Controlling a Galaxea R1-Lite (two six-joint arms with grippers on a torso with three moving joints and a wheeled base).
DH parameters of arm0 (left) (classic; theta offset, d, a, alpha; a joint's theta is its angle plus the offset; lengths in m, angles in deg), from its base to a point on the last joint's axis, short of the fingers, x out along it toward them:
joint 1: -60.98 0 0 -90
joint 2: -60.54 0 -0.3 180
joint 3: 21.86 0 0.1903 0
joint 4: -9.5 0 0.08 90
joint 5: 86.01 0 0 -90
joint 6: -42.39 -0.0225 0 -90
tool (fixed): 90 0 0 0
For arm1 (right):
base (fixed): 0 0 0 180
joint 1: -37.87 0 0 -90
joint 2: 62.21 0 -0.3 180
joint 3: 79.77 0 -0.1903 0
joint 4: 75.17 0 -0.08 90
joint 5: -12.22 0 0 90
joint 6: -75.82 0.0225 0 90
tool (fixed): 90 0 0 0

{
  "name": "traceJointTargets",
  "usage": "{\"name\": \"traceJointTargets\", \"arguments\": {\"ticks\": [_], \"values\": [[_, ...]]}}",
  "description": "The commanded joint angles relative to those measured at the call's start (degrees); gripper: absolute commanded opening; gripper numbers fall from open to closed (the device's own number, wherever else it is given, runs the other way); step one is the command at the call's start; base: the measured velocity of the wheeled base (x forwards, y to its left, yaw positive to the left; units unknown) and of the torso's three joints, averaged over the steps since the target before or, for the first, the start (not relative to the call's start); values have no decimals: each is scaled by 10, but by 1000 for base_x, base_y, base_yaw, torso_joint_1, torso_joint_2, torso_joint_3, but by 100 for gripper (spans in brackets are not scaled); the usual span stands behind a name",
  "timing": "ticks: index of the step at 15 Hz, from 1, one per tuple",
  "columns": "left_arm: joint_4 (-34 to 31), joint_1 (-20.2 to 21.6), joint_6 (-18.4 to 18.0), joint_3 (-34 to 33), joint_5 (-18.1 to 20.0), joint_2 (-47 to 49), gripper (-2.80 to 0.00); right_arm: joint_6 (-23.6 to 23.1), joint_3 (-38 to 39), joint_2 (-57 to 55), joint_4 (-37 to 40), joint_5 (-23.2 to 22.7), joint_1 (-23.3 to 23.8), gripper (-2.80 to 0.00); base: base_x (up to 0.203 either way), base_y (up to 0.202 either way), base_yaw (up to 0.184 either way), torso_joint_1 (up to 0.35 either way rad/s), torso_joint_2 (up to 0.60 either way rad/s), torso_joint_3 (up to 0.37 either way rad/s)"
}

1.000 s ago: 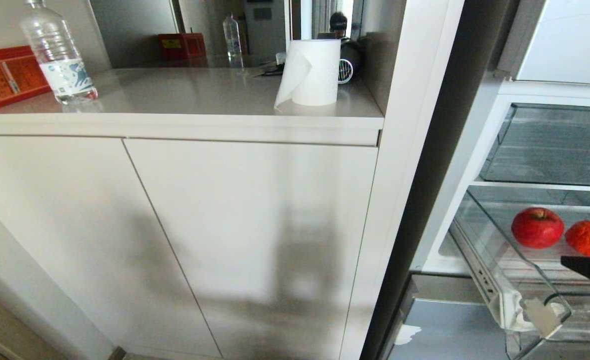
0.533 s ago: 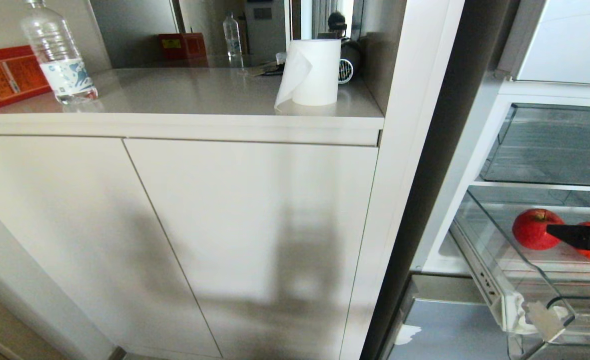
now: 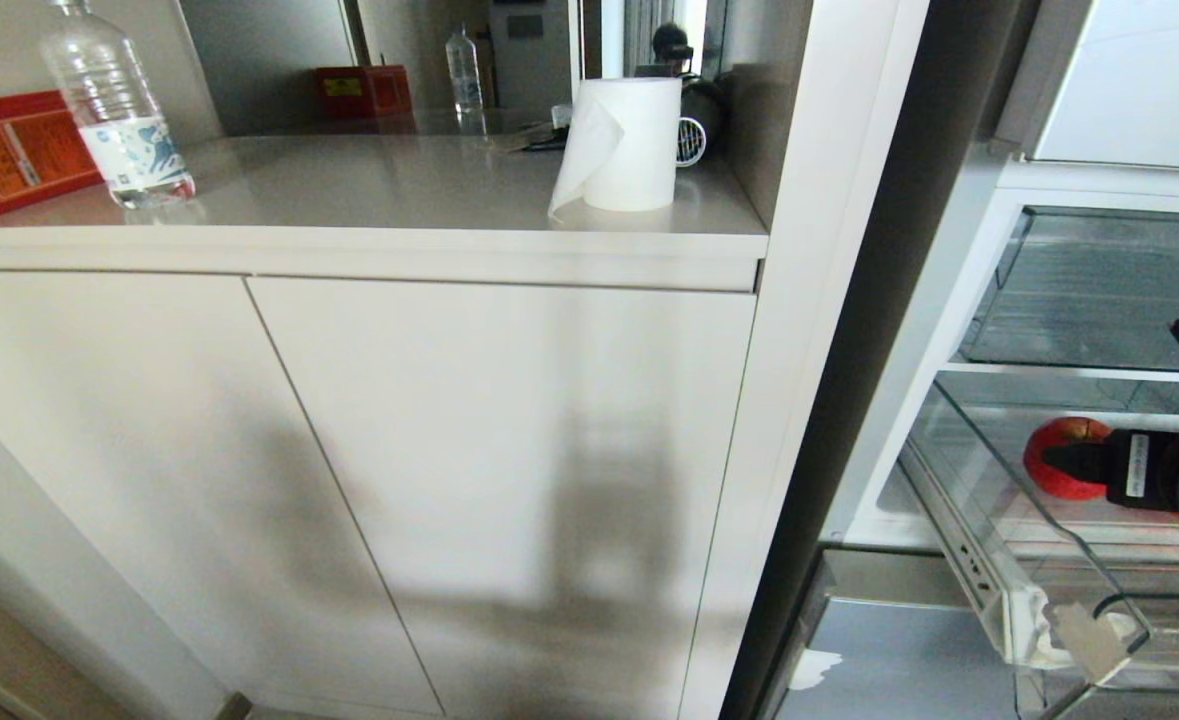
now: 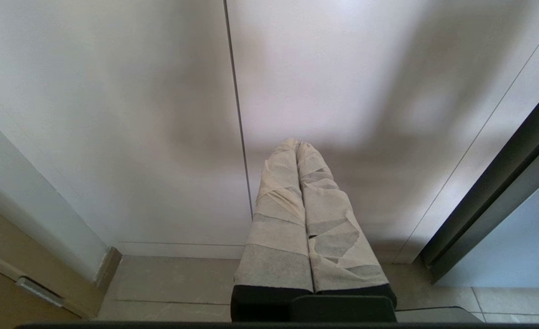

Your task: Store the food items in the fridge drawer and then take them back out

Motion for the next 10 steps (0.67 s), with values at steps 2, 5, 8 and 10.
{"name": "traceJointTargets", "arguments": {"ticks": [2, 5, 8, 10], "values": [[-1, 0, 0, 0, 0, 0, -280, -3, 1, -40, -20, 1, 21, 0, 0, 0, 0, 0, 0, 0], [-1, 0, 0, 0, 0, 0, -280, -5, -2, -59, -32, -1, 53, 0, 0, 0, 0, 0, 0, 0], [-1, 0, 0, 0, 0, 0, -280, -4, 3, -72, -47, -4, 53, 0, 0, 0, 0, 0, 0, 0], [-1, 0, 0, 0, 0, 0, -280, -4, 9, -93, -78, -5, 53, 0, 0, 0, 0, 0, 0, 0]]}}
